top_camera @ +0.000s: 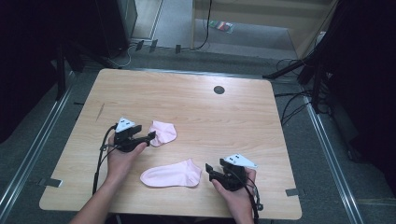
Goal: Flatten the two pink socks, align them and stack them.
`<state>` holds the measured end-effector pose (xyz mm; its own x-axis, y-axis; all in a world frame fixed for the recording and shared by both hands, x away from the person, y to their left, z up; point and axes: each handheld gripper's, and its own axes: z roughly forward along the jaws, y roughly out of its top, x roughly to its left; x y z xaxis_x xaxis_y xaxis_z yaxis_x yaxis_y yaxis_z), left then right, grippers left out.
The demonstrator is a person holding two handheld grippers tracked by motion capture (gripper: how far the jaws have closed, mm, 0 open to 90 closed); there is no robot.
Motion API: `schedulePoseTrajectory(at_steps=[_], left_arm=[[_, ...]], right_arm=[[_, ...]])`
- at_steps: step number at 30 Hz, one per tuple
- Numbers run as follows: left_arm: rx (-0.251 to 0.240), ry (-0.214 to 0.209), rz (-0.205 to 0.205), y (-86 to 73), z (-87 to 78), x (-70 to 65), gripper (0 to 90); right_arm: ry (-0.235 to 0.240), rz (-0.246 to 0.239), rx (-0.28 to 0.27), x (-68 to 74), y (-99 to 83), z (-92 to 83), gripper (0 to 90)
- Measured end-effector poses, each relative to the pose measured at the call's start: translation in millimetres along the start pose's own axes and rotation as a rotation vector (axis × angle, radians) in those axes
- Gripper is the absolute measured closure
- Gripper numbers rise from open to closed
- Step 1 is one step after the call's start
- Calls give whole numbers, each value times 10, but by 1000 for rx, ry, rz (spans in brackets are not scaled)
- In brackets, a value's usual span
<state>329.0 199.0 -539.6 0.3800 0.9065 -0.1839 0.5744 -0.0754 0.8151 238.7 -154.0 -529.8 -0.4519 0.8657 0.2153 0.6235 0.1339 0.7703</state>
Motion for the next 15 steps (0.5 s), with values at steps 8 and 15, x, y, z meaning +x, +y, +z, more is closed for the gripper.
schedulePoseTrajectory(at_steps=[8, 15], left_arm=[[116, 124, 47, 9, 216, -101, 459], [128, 77, 84, 29, 208, -133, 838]], right_arm=[[3, 5, -6, -16, -27, -6, 389], [-7, 21, -3, -67, -43, -9, 394]])
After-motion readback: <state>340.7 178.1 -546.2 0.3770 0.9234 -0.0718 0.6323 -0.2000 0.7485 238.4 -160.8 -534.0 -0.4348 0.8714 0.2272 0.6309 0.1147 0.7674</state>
